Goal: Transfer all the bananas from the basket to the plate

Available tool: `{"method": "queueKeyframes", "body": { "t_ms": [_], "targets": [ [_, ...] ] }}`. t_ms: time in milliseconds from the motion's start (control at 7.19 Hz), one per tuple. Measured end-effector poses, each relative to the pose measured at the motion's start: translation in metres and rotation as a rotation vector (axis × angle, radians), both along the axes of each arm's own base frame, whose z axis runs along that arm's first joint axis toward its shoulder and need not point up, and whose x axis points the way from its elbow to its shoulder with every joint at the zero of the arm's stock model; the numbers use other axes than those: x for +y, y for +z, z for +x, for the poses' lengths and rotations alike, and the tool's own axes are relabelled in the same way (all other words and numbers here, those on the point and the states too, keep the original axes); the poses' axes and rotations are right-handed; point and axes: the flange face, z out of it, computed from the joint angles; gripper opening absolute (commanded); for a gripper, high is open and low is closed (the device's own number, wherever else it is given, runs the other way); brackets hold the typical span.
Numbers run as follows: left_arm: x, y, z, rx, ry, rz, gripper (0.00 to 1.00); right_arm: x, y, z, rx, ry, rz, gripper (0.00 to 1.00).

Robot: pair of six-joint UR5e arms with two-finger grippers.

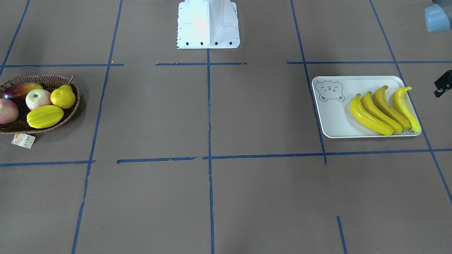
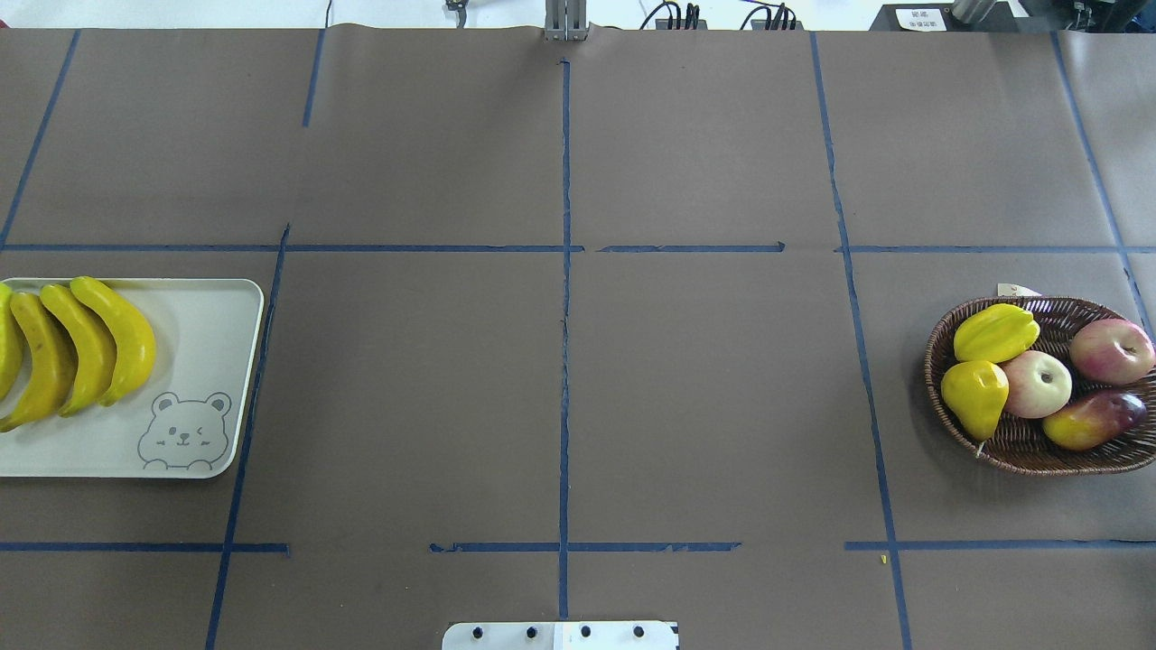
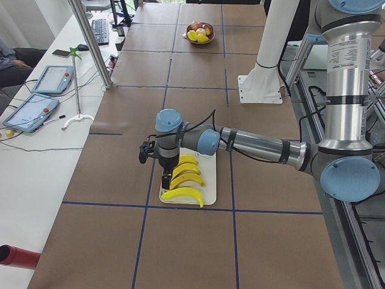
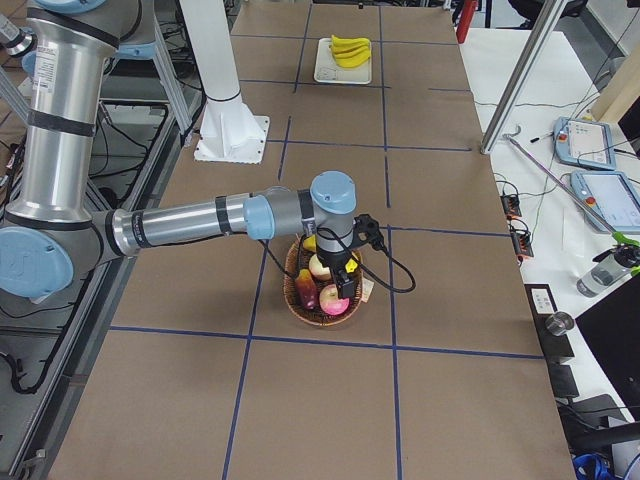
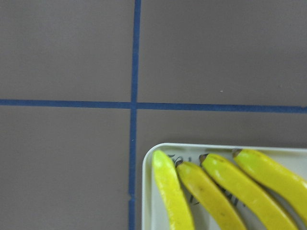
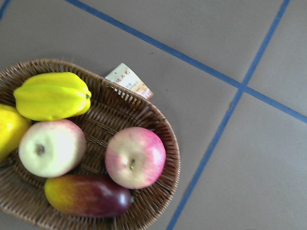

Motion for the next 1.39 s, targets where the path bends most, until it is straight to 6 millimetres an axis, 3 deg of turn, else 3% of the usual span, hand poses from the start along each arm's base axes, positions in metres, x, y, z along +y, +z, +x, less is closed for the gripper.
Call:
{"method": "queueKeyframes", "body": {
  "t_ms": [278,417,974,1391],
  "targets": [
    [0.015,-0.009,-0.045,0.041,0.041,-0.013,1.0,0.018,0.022,0.041,0.046,0.047,-0.109,0.99],
    [0.025,-0.007,-0.055,0.103,0.034,-0.027,1.0,0.027,0.028,0.047,0.016,0.099,-0.169,0.99],
    [0.058,0.026,-0.065,0.151,0.035,-0.075,1.0,0.032,0.024,0.043,-0.087,0.179,-0.246,1.0],
    [0.071,0.044,-0.068,0.11,0.031,-0.106,1.0,0.033,0.029,0.043,-0.09,0.179,-0.257,1.0]
  ]
}}
